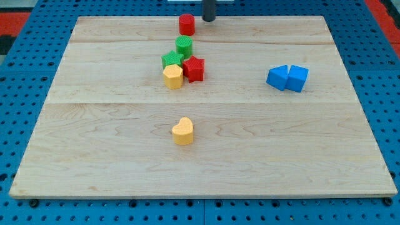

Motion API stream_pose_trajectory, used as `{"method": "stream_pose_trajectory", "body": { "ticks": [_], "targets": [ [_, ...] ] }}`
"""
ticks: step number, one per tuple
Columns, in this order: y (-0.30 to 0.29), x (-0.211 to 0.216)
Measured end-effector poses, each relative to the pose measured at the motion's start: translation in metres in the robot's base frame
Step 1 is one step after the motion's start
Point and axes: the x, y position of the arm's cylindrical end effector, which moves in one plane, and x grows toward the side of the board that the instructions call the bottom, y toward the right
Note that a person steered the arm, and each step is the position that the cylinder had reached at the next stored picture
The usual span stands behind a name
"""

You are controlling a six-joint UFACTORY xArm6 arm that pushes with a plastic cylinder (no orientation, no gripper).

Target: Slide the red circle to the right of green circle

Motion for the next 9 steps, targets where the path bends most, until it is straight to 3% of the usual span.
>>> {"method": "stream_pose_trajectory", "body": {
  "ticks": [1, 3, 5, 8, 9],
  "targets": [
    [-0.059, -0.002],
    [-0.045, 0.010],
    [-0.085, 0.028],
    [0.002, 0.077],
    [0.010, 0.062]
  ]
}}
